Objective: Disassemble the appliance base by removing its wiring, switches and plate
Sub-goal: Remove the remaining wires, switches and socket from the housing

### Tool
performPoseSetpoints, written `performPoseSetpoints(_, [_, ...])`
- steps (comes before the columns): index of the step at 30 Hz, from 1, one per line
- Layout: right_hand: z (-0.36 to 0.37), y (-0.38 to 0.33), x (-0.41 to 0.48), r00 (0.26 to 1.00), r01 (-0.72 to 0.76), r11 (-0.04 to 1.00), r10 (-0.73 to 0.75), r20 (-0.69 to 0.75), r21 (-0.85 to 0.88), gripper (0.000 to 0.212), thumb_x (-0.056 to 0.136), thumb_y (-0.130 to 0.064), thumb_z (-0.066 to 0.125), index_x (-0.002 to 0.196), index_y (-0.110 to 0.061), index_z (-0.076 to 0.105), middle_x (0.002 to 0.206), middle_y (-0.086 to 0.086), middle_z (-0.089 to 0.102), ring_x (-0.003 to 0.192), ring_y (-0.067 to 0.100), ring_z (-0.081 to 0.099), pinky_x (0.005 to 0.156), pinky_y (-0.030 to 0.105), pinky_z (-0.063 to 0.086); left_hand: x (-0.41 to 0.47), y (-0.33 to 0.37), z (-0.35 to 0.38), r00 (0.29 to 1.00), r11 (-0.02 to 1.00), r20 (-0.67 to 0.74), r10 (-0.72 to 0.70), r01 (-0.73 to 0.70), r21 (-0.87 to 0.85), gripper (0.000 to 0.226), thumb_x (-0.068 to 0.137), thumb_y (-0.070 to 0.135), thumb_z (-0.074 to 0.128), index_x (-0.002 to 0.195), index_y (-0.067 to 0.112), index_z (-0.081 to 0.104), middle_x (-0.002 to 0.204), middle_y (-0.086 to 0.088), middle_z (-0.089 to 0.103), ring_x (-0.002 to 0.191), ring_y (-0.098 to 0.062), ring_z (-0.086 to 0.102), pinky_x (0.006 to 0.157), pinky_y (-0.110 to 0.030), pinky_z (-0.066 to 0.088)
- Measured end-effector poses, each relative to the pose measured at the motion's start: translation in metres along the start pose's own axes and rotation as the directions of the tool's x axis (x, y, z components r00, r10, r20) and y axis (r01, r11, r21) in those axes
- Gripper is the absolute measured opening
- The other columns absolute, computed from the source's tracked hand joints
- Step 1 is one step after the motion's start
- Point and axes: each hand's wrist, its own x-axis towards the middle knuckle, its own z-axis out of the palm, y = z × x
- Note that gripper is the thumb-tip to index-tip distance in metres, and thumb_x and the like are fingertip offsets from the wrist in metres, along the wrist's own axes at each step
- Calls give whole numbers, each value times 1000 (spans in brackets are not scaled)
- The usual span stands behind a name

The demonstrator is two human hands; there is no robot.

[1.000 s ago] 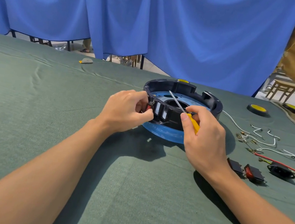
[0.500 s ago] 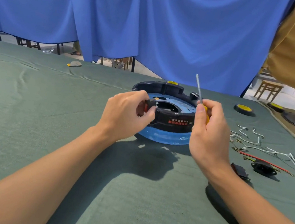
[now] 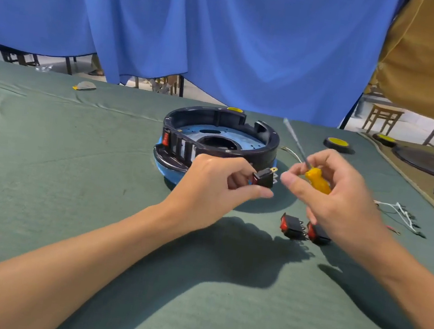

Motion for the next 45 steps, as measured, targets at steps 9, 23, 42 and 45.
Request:
performPoseSetpoints(9, [-2,-2,-2,958,-259,916,205,200,305,20,80,-7,70,88,-10,52,52,-6,49,37,4,34,37,21,28,-5,3,7,980,966,138,-142,167,-196,30,60,60,72,79,40,63,66,6,67,54,-7,58,60,-29,54])
performPoseSetpoints(23, [-8,-5,3,979,59,992,-36,200,-107,24,76,-14,80,89,-13,60,97,-5,72,69,2,64,61,11,47,-3,-6,4,980,938,127,-154,186,-294,30,77,36,74,105,25,69,67,10,68,57,-3,60,58,-16,48])
performPoseSetpoints(42, [-54,32,25,954,-77,910,186,236,-408,15,75,-24,81,86,-25,73,68,-23,62,59,-6,56,48,7,37,-10,-8,-1,985,994,130,-111,107,36,29,93,43,50,102,24,70,73,11,67,64,-9,60,63,-34,52])
performPoseSetpoints(45, [-56,32,28,951,-38,862,187,248,-506,14,75,-28,81,84,-34,73,77,-13,66,71,6,59,61,22,43,-9,-8,-1,988,995,146,-55,41,95,34,94,47,45,102,25,70,74,13,66,68,-8,61,63,-37,52])
